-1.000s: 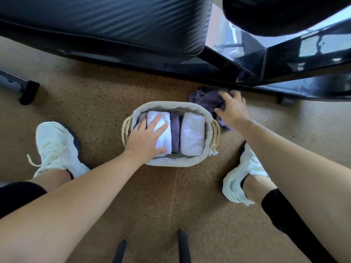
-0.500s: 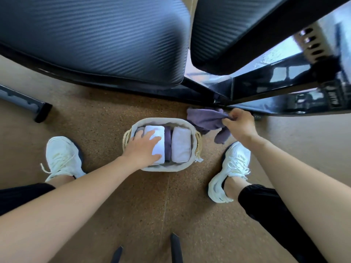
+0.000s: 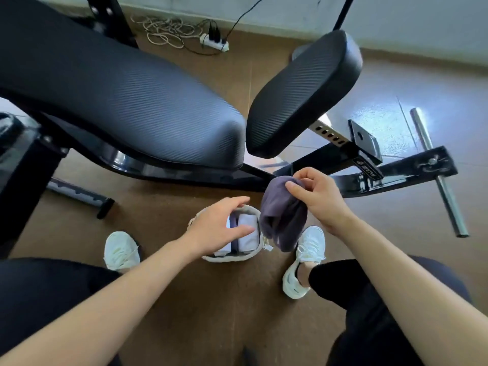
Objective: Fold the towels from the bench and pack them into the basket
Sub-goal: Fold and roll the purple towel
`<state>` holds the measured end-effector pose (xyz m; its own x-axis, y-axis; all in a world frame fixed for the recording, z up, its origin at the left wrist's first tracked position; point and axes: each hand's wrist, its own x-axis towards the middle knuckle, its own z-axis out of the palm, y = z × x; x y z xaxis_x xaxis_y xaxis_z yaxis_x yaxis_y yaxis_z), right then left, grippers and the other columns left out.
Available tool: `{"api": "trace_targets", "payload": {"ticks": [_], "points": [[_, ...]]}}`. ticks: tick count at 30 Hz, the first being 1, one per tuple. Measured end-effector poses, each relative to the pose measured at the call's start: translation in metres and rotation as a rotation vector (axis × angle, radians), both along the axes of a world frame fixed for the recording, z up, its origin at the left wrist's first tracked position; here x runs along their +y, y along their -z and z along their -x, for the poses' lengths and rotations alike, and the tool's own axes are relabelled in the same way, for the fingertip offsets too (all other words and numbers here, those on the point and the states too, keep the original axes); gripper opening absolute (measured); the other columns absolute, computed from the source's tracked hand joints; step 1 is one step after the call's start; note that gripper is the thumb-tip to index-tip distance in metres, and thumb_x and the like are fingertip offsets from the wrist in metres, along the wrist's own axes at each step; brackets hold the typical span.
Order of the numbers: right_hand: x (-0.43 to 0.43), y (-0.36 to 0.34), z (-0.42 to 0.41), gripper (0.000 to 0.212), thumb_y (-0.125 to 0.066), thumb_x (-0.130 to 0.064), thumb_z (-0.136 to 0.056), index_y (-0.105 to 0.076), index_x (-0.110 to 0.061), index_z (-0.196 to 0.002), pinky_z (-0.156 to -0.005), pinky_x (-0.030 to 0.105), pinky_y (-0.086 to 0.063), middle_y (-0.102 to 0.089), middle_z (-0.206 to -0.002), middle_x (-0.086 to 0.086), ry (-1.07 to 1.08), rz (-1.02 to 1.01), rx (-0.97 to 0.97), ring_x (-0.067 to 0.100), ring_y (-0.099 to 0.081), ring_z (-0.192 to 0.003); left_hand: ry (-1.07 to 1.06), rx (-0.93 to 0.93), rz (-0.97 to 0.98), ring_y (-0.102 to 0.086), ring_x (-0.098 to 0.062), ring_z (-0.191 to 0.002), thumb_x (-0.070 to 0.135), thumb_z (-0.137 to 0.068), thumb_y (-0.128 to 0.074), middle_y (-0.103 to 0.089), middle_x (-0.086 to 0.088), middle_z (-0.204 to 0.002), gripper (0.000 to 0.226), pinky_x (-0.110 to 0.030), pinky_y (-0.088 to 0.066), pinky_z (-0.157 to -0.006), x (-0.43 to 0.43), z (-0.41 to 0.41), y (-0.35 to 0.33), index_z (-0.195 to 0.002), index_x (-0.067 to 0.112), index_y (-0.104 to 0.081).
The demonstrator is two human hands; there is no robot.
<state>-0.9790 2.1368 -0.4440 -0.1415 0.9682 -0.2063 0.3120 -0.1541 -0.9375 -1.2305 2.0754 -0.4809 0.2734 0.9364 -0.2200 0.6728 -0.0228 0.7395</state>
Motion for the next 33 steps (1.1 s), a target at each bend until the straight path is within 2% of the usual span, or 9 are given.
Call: {"api": "trace_targets", "payload": {"ticks": [5, 9, 12, 15, 18, 22, 26, 30, 33], "points": [[-0.056, -0.050, 0.020, 0.008, -0.066, -0.011, -0.097, -0.063, -0.012, -0.091, -0.069, 0.022, -0.050, -0.067, -0.079, 0.006, 0.013, -0.010, 0.215, 0.012, -0.061, -0.074, -0.052, -0.113, -0.107, -0.057, -0.005, -0.121, 0.071, -0.076, -0.061, -0.060, 0.015, -0.136, 0.076, -0.034, -0.050, -0.102, -0.051, -0.005, -0.040, -0.140, 0.031, -0.055], [-0.091, -0.067, 0.036, 0.003, -0.065, -0.008, -0.097, -0.063, -0.008, -0.095, -0.071, 0.022, -0.053, -0.069, -0.082, 0.008, 0.012, 0.009, 0.347, 0.014, -0.065, -0.078, -0.086, -0.191, -0.200, -0.063, -0.008, -0.108, 0.059, -0.087, -0.060, -0.069, 0.013, -0.115, 0.049, -0.040, -0.053, -0.093, -0.084, -0.004, -0.054, -0.122, 0.025, -0.066], [-0.110, -0.070, 0.045, 0.000, -0.064, -0.008, -0.097, -0.065, -0.008, -0.098, -0.075, 0.022, -0.054, -0.071, -0.085, 0.006, 0.019, 0.024, 0.400, 0.013, -0.067, -0.082, -0.123, -0.292, -0.261, -0.067, -0.012, -0.091, 0.039, -0.093, -0.062, -0.070, 0.011, -0.095, 0.025, -0.033, -0.055, -0.083, -0.104, -0.001, -0.067, -0.101, 0.018, -0.071], [-0.124, -0.059, 0.052, 0.009, -0.066, -0.010, -0.097, -0.068, -0.008, -0.105, -0.085, 0.024, -0.057, -0.073, -0.095, 0.009, 0.098, 0.010, 0.277, 0.018, -0.070, -0.088, -0.138, -0.367, -0.139, -0.061, -0.001, -0.075, 0.024, -0.093, -0.066, -0.068, 0.017, -0.078, 0.010, -0.020, -0.049, -0.072, -0.118, 0.009, -0.070, -0.088, 0.017, -0.069], [-0.136, -0.036, 0.057, 0.022, -0.069, -0.017, -0.096, -0.068, -0.014, -0.118, -0.089, 0.030, -0.057, -0.071, -0.110, 0.008, 0.116, 0.050, 0.077, 0.025, -0.069, -0.100, -0.258, -0.471, 0.053, -0.054, 0.003, -0.065, 0.008, -0.096, -0.063, -0.063, 0.017, -0.068, 0.016, -0.015, -0.044, -0.066, -0.131, 0.018, -0.062, -0.081, 0.013, -0.066], [-0.142, -0.025, 0.057, 0.027, -0.071, -0.023, -0.095, -0.065, -0.020, -0.121, -0.088, 0.027, -0.057, -0.068, -0.111, -0.002, -0.092, 0.072, -0.156, 0.013, -0.065, -0.101, -0.451, -0.567, 0.220, -0.054, -0.002, -0.064, 0.007, -0.100, -0.057, -0.061, 0.001, -0.071, 0.024, -0.019, -0.043, -0.063, -0.138, 0.022, -0.057, -0.078, 0.012, -0.064], [-0.158, -0.016, 0.064, 0.036, -0.076, -0.014, -0.089, -0.066, -0.014, -0.123, -0.085, 0.032, -0.058, -0.071, -0.108, 0.007, -0.285, 0.088, -0.131, 0.017, -0.066, -0.091, -0.483, -0.654, 0.228, -0.057, -0.013, -0.079, 0.012, -0.101, -0.055, -0.063, -0.004, -0.081, 0.020, -0.027, -0.047, -0.074, -0.137, 0.024, -0.060, -0.084, 0.013, -0.065], [-0.169, -0.014, 0.080, 0.056, -0.079, -0.015, -0.085, -0.059, -0.024, -0.137, -0.087, 0.024, -0.057, -0.067, -0.119, -0.004, -0.397, 0.010, -0.100, 0.010, -0.066, -0.103, -0.468, -0.835, 0.254, -0.067, -0.021, -0.101, 0.019, -0.106, -0.049, -0.073, -0.010, -0.101, 0.024, -0.037, -0.053, -0.094, -0.140, 0.026, -0.068, -0.099, 0.012, -0.071], [-0.170, -0.012, 0.091, 0.038, -0.077, -0.016, -0.088, -0.067, -0.023, -0.124, -0.080, 0.022, -0.057, -0.071, -0.107, 0.000, -0.327, -0.015, -0.036, 0.009, -0.066, -0.089, -0.476, -0.964, 0.278, -0.069, -0.024, -0.107, 0.023, -0.108, -0.042, -0.072, -0.016, -0.111, 0.031, -0.038, -0.055, -0.095, -0.142, 0.031, -0.074, -0.113, 0.006, -0.068]]}}
